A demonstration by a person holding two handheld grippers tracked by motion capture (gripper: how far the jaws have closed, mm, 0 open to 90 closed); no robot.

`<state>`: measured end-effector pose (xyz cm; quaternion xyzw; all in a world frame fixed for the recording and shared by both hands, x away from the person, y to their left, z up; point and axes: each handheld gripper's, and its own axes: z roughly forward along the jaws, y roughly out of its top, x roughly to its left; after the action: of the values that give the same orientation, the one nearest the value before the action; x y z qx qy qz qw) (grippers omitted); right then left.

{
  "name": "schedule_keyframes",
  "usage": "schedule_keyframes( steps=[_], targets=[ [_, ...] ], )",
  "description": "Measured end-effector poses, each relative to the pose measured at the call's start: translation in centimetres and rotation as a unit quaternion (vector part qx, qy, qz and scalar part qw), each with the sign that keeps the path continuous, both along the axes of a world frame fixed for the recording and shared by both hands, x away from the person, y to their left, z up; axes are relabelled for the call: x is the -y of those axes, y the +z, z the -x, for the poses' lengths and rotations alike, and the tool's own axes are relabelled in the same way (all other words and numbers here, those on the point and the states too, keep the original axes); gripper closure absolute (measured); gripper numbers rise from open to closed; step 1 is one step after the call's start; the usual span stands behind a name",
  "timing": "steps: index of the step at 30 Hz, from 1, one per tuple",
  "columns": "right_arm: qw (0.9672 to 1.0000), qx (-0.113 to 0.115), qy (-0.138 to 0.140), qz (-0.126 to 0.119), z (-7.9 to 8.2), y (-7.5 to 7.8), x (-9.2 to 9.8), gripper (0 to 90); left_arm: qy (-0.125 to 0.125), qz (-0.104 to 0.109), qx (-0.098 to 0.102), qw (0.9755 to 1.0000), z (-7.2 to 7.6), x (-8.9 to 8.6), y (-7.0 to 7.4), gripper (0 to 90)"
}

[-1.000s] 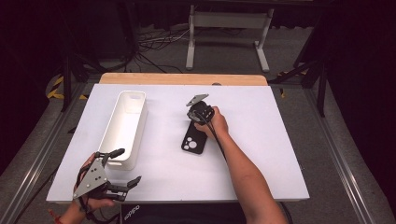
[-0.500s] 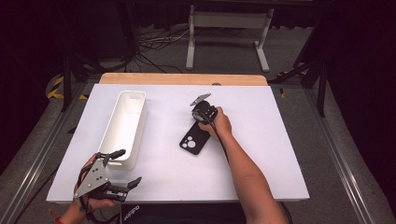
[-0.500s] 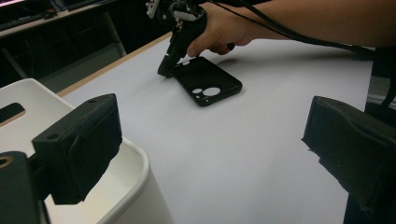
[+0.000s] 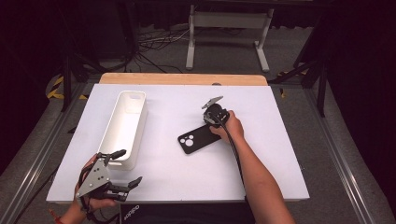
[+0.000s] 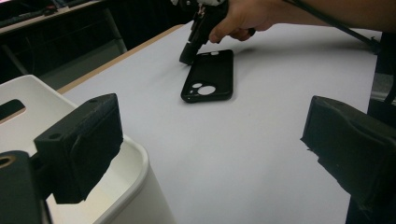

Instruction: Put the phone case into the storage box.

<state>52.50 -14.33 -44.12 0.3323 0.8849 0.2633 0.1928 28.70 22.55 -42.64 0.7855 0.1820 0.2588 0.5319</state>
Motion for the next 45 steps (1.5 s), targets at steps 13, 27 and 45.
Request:
schedule_keyframes(
  steps=[13,27,45],
  targets=[
    [0.9998,-0.005,0.010,-0.014,3.9,-0.1,3.0,90.0,0.003,-0.007,0.008,0.9999,0.3,0.0,0.1,6.1],
    [0.9989,-0.012,0.039,-0.024,8.8,-0.3,3.7,90.0,0.008,-0.006,0.011,0.9999,0.4,-0.1,0.3,6.2],
    [0.9961,-0.006,0.079,-0.040,13.6,-0.6,3.1,90.0,0.012,-0.002,0.006,0.9999,-0.2,-0.1,0.5,6.1]
  ],
)
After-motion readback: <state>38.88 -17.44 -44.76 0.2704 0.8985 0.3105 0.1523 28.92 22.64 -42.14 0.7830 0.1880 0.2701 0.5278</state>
